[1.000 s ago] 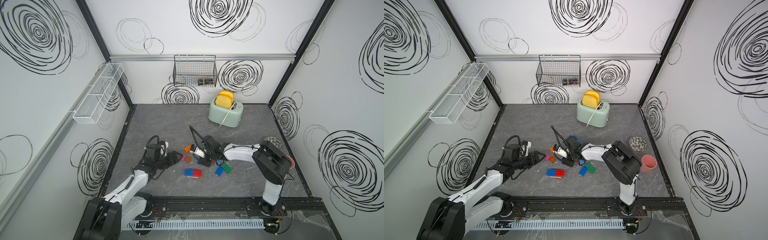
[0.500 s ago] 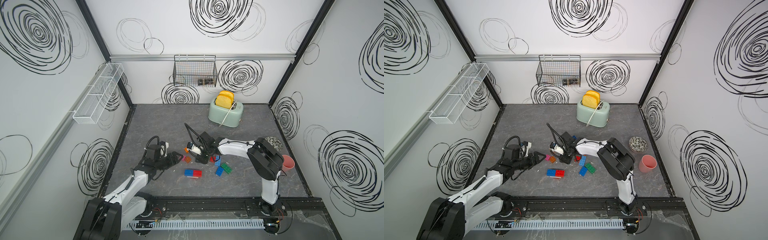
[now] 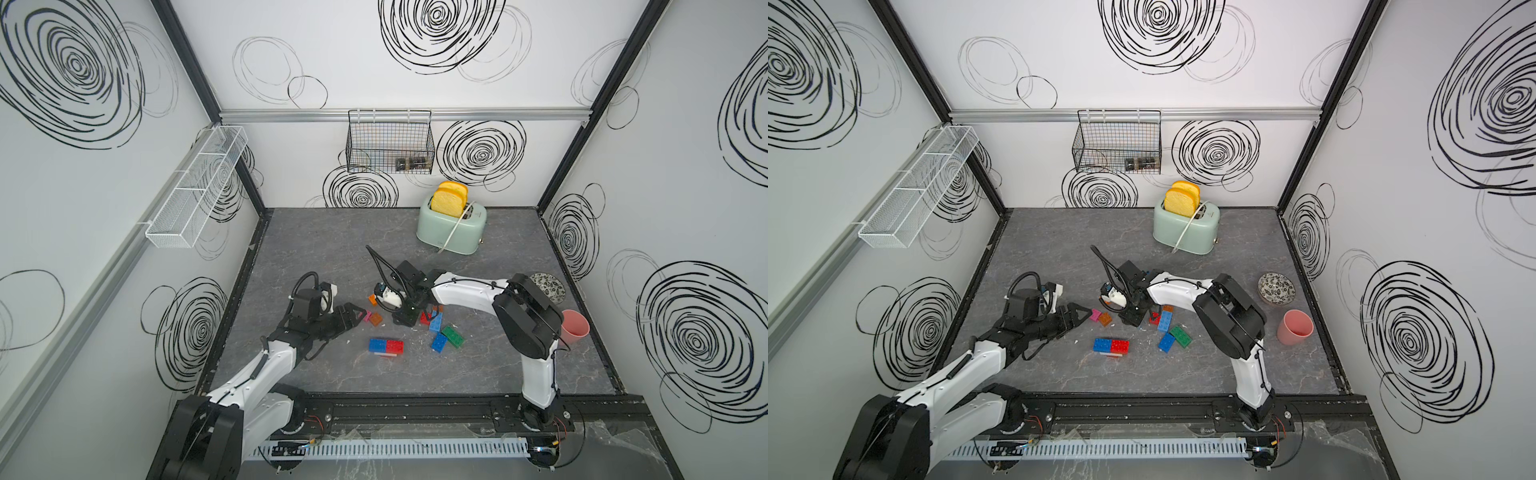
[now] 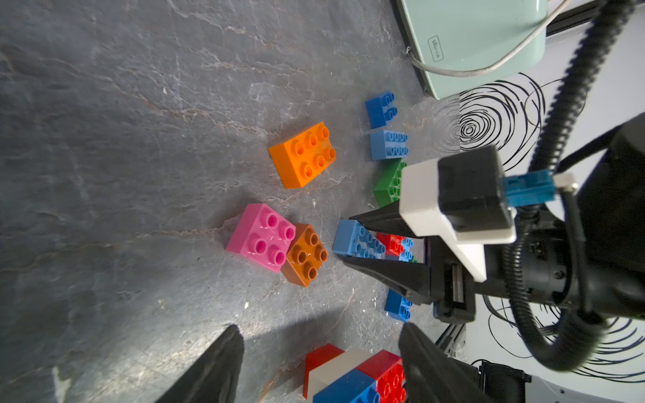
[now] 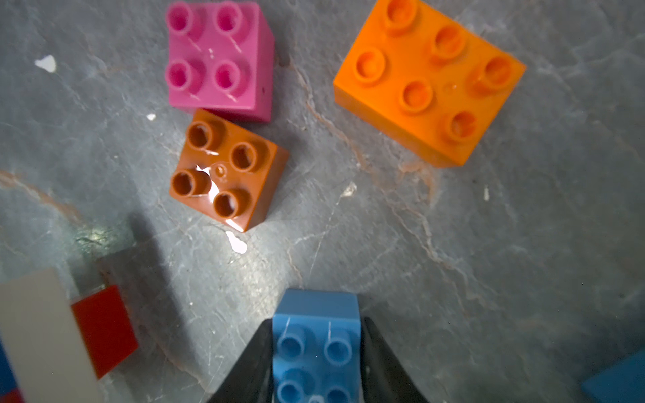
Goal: Assemble a heart with lego
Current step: Assemble the lego brick with the lego brick.
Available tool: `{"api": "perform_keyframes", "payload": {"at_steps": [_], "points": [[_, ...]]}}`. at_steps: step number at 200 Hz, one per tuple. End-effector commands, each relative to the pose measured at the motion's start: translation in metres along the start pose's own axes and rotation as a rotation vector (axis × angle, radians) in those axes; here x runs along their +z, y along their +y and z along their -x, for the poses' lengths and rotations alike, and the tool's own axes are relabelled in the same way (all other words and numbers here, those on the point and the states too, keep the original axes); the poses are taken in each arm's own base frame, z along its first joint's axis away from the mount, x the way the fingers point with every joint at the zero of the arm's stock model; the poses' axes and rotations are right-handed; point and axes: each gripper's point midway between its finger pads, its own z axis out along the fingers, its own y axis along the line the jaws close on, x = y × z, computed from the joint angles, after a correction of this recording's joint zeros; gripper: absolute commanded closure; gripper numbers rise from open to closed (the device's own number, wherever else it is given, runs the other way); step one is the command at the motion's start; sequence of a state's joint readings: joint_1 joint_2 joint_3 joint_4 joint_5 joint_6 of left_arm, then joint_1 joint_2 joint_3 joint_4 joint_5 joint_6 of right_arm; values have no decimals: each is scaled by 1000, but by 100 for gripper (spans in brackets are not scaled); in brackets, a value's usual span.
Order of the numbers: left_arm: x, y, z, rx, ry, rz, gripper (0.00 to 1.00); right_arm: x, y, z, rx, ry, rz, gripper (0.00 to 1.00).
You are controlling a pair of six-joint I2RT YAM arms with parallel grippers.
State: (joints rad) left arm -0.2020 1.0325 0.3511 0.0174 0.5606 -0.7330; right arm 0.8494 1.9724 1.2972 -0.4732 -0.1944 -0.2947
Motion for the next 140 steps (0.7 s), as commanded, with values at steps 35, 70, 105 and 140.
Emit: {"api": "perform_keyframes", "payload": {"at_steps": [35, 70, 105, 140], "points": [[-1, -2, 1, 6, -11, -18, 25, -1, 6, -5, -10, 37, 15, 69], [0, -5, -11, 2, 16, -20, 24, -23, 9, 4, -68, -30, 1, 73], [3, -5, -32, -11, 55, -22, 21, -53, 14, 12, -138, -100, -8, 74], [4, -5, -51, -24, 71, -34, 16, -73, 30, 9, -203, -135, 11, 74]]}}
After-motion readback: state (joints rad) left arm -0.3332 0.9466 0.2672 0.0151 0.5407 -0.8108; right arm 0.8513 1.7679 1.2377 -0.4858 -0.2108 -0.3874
